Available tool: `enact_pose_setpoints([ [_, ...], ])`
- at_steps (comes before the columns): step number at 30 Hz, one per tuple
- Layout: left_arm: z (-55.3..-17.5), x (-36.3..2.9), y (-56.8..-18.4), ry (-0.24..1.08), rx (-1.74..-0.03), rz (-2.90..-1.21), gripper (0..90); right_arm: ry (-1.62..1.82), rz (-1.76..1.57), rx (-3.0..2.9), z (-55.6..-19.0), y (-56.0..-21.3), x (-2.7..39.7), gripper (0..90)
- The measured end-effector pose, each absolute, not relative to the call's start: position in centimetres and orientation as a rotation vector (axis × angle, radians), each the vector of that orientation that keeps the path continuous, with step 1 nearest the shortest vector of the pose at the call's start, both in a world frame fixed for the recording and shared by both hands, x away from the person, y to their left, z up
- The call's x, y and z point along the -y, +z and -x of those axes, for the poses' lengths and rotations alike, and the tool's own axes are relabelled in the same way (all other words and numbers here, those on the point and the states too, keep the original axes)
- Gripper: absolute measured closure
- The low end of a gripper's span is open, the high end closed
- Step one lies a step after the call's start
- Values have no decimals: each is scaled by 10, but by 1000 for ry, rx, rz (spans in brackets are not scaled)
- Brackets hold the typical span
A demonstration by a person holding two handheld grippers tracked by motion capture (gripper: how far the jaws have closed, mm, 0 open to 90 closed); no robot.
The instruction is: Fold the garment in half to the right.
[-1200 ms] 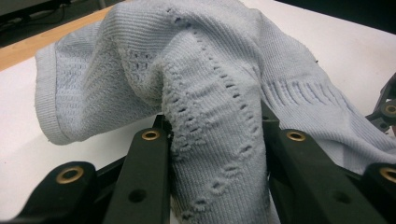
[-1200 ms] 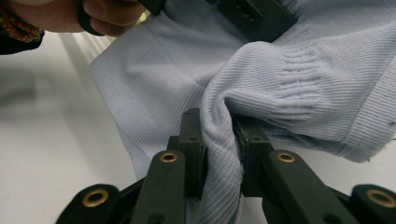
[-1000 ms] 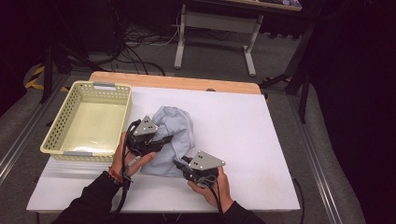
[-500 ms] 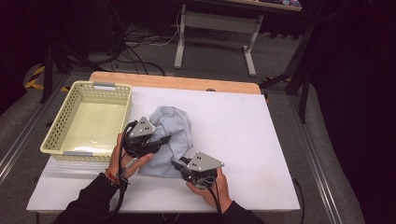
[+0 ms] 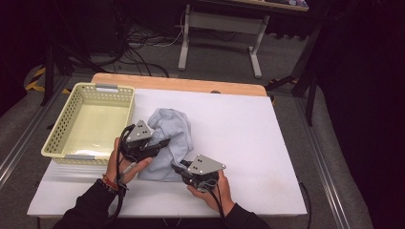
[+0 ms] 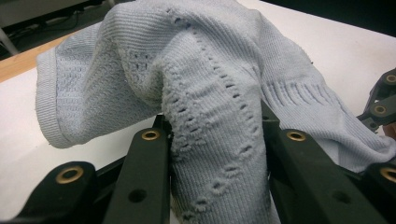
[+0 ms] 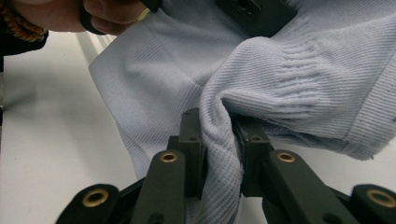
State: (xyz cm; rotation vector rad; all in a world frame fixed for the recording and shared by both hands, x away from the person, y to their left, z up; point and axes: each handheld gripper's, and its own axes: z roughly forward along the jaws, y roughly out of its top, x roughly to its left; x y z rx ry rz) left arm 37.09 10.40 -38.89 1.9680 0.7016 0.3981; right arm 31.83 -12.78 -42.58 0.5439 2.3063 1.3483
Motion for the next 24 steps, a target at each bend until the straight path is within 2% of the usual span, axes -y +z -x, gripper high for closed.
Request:
enact_pose_setpoints([
  [24,-367,-116,-375,436,-720,-1936,677,1375,-508,-2297,-323,-416,118,759],
])
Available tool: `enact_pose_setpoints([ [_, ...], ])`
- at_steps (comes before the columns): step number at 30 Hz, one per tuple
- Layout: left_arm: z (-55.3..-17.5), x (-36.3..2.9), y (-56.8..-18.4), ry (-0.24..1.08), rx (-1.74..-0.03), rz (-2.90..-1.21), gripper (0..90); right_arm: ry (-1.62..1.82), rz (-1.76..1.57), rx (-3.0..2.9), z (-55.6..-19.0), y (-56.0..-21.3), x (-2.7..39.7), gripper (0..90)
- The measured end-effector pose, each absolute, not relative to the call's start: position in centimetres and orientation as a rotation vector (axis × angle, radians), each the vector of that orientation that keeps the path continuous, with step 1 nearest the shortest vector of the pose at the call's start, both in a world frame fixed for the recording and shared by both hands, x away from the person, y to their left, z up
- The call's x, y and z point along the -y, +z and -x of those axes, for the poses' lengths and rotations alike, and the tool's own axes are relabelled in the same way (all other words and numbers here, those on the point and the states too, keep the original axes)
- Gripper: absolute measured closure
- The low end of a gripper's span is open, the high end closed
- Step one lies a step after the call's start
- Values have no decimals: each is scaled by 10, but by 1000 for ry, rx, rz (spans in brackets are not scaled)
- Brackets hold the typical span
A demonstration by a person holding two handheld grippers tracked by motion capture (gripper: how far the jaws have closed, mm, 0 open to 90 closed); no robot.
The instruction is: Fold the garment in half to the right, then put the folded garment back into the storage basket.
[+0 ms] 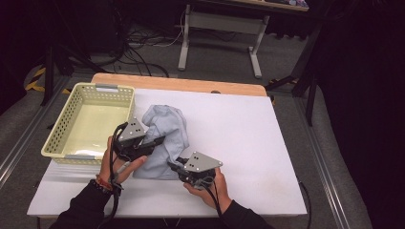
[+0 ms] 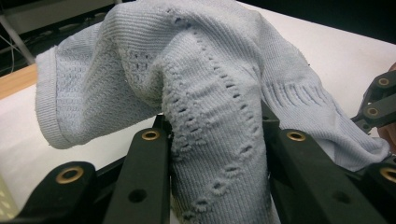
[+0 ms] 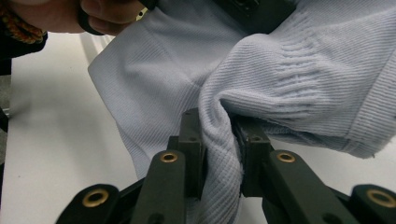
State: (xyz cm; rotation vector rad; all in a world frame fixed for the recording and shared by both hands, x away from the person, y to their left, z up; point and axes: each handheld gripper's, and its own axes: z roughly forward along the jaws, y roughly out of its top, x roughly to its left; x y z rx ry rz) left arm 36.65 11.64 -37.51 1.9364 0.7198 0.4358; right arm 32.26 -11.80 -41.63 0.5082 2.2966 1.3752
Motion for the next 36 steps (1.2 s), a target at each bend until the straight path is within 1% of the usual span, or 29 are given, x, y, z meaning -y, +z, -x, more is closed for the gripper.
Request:
enact_pose_setpoints([
  [1,-367,-116,-375,436,-720,-1936,676,1374,-506,-2296,-323,-415,118,759],
  [11,-372,-131,-332,516,-742,-1942,676,1443,-489,-2252,-337,-387,102,759],
  [16,-383,-146,-317,498,-783,-1927,676,1474,-479,-2256,-351,-368,87,759],
  [17,-386,-152,-309,509,-798,-1925,676,1486,-482,-2252,-354,-364,84,759],
  [21,-392,-165,-297,541,-820,-1946,676,1510,-481,-2245,-364,-356,69,759],
  [24,-395,-170,-296,550,-832,-1954,675,1527,-487,-2247,-370,-355,58,759],
  [26,-399,-182,-294,556,-859,-1952,674,1534,-489,-2247,-374,-354,49,759],
  [29,-400,-191,-294,556,-876,-1943,671,1547,-491,-2247,-378,-355,36,759],
  [36,-408,-228,-304,564,-961,-1910,652,1572,-500,-2268,-390,-362,4,758],
])
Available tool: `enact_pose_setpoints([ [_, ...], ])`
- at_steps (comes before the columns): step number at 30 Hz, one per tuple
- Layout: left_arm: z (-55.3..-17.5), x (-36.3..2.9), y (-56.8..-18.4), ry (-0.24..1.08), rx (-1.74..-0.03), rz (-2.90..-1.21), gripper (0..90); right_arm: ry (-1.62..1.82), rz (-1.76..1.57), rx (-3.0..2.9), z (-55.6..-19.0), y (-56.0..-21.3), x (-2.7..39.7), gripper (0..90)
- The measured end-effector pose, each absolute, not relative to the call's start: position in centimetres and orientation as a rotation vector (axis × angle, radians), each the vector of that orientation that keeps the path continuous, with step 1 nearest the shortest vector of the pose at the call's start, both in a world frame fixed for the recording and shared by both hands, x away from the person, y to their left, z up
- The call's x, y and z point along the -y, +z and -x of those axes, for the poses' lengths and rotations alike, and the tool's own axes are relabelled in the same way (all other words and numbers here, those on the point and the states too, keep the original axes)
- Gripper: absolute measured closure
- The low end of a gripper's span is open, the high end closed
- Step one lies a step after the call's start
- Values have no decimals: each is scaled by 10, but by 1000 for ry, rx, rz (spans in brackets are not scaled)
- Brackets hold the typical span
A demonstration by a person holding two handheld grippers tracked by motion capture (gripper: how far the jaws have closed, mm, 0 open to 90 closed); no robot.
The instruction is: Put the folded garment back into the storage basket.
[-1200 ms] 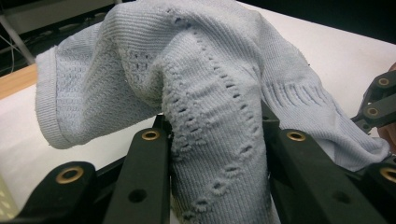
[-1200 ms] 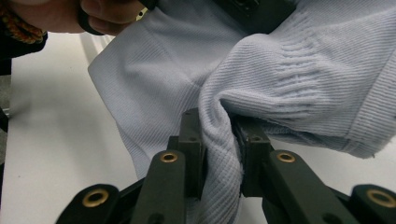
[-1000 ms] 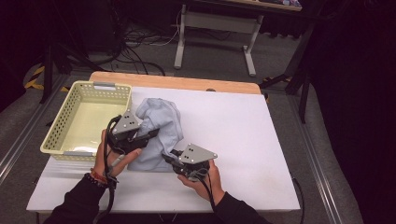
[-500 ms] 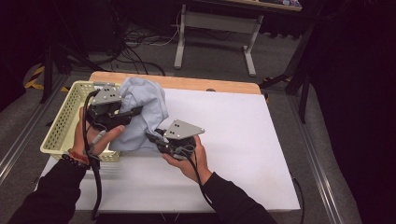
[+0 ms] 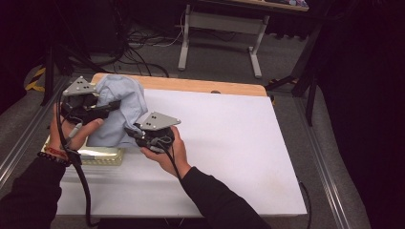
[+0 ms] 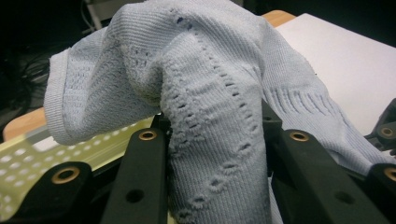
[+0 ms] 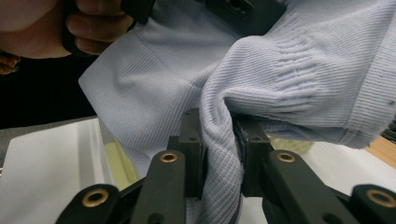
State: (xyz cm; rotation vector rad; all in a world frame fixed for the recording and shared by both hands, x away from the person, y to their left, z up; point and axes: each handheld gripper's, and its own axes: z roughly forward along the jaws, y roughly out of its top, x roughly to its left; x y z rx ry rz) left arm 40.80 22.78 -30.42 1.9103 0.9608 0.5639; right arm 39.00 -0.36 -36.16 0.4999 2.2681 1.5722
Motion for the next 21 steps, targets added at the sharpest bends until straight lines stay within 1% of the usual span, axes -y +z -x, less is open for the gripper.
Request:
enact_pose_setpoints([
  [3,-411,-238,-310,569,-987,-1905,631,1579,-506,-2280,-394,-366,-9,758],
  [11,-424,-261,-330,555,-1071,-1928,628,1566,-561,-2316,-404,-385,-38,755],
  [20,-435,-269,-349,570,-1135,-1993,597,1553,-621,-2365,-412,-404,-56,736],
  [21,-437,-271,-351,549,-1149,-1996,590,1553,-624,-2367,-412,-406,-58,728],
])
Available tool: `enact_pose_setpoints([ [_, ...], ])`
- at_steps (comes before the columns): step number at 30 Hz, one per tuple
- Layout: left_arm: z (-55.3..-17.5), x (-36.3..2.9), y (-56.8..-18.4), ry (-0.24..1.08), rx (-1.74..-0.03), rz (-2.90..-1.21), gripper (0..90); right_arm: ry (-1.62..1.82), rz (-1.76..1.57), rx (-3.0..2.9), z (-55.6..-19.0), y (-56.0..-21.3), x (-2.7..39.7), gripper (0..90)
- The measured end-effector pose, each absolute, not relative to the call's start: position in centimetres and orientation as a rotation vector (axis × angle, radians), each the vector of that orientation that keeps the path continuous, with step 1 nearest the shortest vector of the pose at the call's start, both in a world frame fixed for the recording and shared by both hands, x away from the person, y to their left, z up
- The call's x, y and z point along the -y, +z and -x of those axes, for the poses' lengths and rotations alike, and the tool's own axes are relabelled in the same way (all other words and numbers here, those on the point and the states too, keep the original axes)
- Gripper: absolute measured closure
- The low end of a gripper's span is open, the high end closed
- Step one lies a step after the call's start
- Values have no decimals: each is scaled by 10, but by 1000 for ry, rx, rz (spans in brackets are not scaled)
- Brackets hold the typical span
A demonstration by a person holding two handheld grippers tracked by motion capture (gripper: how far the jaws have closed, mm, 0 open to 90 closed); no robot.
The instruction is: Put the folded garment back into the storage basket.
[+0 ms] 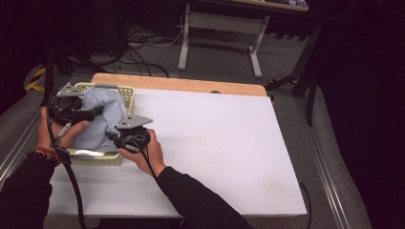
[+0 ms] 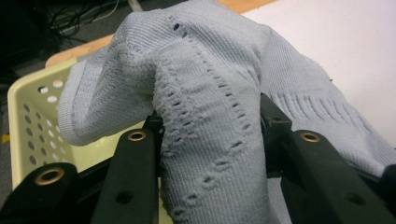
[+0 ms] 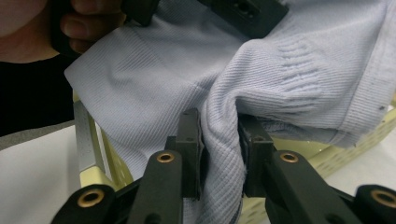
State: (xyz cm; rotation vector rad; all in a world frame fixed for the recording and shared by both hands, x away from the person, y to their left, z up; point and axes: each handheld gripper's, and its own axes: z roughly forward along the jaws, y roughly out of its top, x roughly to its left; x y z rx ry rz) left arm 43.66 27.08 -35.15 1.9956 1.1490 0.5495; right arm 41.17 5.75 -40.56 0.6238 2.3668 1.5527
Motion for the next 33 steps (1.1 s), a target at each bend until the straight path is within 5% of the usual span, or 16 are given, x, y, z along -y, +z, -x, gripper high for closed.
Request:
enact_pose_setpoints([
  [13,-452,-279,-373,493,-1233,-2047,522,1529,-594,-2368,-395,-412,-46,519],
  [24,-456,-282,-381,533,-1321,-2024,257,1520,-548,-2273,-373,-396,16,454],
  [29,-453,-278,-372,619,-1284,-1972,250,1462,-495,-2227,-365,-393,47,439],
  [33,-451,-273,-364,669,-1195,-1952,487,1430,-490,-2212,-359,-393,73,432],
])
